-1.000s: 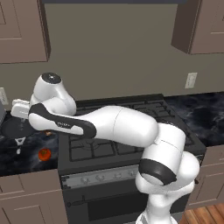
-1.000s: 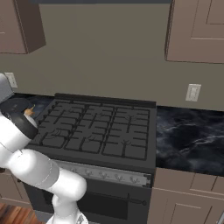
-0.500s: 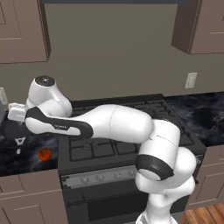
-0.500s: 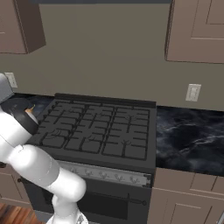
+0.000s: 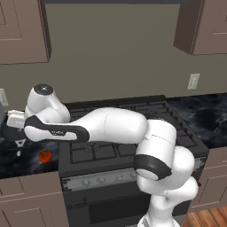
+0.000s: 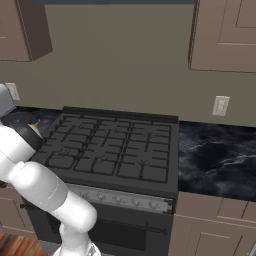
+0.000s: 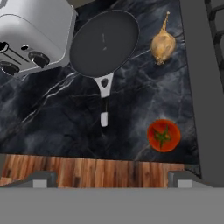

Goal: Place the pan on the front right burner on the stove. Then place the tomato and the onion in the pan and turn on the front right burner.

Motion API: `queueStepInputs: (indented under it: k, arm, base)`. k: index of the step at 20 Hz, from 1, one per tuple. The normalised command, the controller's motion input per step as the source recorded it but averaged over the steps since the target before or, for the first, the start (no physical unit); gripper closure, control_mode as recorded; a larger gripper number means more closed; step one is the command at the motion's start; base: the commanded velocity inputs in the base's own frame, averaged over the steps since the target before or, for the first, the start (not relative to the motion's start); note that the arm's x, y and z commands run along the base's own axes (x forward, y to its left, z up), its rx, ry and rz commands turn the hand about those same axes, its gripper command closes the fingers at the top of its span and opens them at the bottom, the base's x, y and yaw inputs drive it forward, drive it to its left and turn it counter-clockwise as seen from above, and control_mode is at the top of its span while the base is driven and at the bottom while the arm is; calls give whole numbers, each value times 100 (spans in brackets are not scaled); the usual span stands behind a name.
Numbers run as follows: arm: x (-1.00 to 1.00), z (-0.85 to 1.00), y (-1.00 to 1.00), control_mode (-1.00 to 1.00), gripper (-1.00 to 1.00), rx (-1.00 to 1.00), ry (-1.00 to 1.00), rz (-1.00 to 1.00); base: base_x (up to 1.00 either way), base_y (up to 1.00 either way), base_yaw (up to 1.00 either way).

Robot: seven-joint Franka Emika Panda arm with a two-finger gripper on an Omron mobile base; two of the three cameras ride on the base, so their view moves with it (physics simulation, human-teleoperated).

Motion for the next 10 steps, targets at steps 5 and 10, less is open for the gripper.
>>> queueStepInputs:
  k: [5, 10]
  arm:
    - [18, -29, 15, -100, -100, 0, -2, 0]
    - [16, -17, 14, -100, -100, 0, 0, 0]
  base:
    - [0, 0, 0]
    - [0, 0, 0]
